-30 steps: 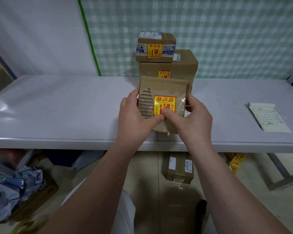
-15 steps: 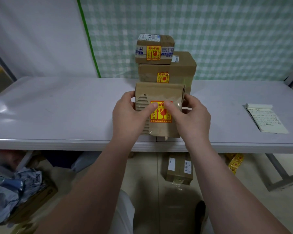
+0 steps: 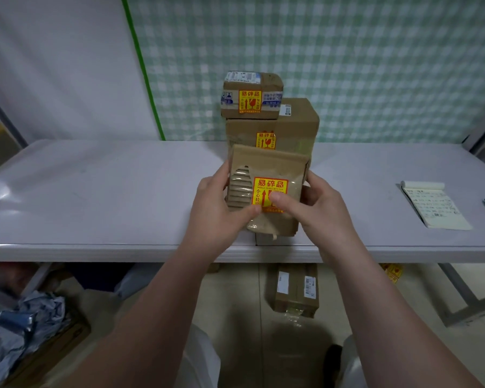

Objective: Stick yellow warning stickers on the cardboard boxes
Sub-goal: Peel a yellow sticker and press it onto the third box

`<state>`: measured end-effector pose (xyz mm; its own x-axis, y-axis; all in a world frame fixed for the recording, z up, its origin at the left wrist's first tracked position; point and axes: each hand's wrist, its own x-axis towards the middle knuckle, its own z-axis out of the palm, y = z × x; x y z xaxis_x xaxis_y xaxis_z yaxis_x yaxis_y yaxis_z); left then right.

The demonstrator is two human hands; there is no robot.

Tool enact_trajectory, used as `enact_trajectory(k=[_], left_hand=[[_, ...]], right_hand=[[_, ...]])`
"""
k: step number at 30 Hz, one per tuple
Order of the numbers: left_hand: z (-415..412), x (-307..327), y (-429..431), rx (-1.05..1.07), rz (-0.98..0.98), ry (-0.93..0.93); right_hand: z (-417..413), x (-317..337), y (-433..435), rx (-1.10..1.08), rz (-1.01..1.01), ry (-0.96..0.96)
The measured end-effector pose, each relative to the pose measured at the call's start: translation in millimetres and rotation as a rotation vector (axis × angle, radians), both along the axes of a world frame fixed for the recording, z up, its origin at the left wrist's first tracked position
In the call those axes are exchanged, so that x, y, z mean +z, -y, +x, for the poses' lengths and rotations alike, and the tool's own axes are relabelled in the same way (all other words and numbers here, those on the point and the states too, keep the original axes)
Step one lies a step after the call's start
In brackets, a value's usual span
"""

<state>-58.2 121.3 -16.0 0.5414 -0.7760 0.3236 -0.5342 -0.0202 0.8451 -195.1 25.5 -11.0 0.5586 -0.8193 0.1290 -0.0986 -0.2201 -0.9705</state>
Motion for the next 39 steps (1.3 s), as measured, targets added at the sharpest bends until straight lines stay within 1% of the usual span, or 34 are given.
enact_trajectory(k=[3,5,7,12,16,18,21,24,30,32,33,35,36,37,39], left_hand=[[-3.1,11.1,5.9,0.016,0.008,0.127],[-7.8,21.6,9.7,0.024,-0.001,0.244],[-14.5,33.9,14.9,-0.004,-0.038,0.31],[-24.8,64.8,58.4,-0.081,-0.127,0.285],[-16.2,89.2,113.4,-0.167,-0.148,0.298],[-6.9,100.8,138.9,-0.177,-0.133,0.32],[13.2,107.2,174.4,-0.17,-0.094,0.38],[38.2,102.2,202.6,-0.143,-0.007,0.43],[76.2,83.6,226.7,-0.086,0.127,0.524],[88.0,84.6,223.9,-0.042,0.105,0.529],[96.9,85.2,222.0,0.026,0.057,0.529],[119.1,82.7,217.2,0.272,-0.044,0.48],[128.6,81.3,214.1,0.39,-0.055,0.39],[137.6,79.3,211.1,0.455,-0.046,0.23],[148.4,77.9,207.0,0.428,-0.025,-0.201]], right_hand=[[3.4,11.4,-0.4,-0.083,0.068,0.09],[4.5,20.0,-1.1,-0.185,0.029,0.112],[1.1,29.7,-0.7,-0.296,-0.073,0.11],[-5.6,52.2,23.4,-0.505,-0.326,0.126],[4.5,72.9,69.1,-0.649,-0.413,0.169],[12.2,81.2,96.8,-0.668,-0.412,0.172],[28.1,86.1,134.4,-0.652,-0.386,0.118],[46.6,81.3,164.2,-0.592,-0.377,0.067],[78.4,60.6,197.1,-0.479,-0.363,0.064],[82.3,57.8,203.6,-0.468,-0.304,0.091],[82.8,56.3,206.3,-0.461,-0.265,0.095],[83.3,53.5,209.9,-0.432,-0.197,0.079],[84.7,52.1,211.4,-0.411,-0.158,0.074],[87.4,50.8,213.1,-0.391,-0.119,0.075],[94.1,50.0,216.1,-0.367,-0.059,0.081]])
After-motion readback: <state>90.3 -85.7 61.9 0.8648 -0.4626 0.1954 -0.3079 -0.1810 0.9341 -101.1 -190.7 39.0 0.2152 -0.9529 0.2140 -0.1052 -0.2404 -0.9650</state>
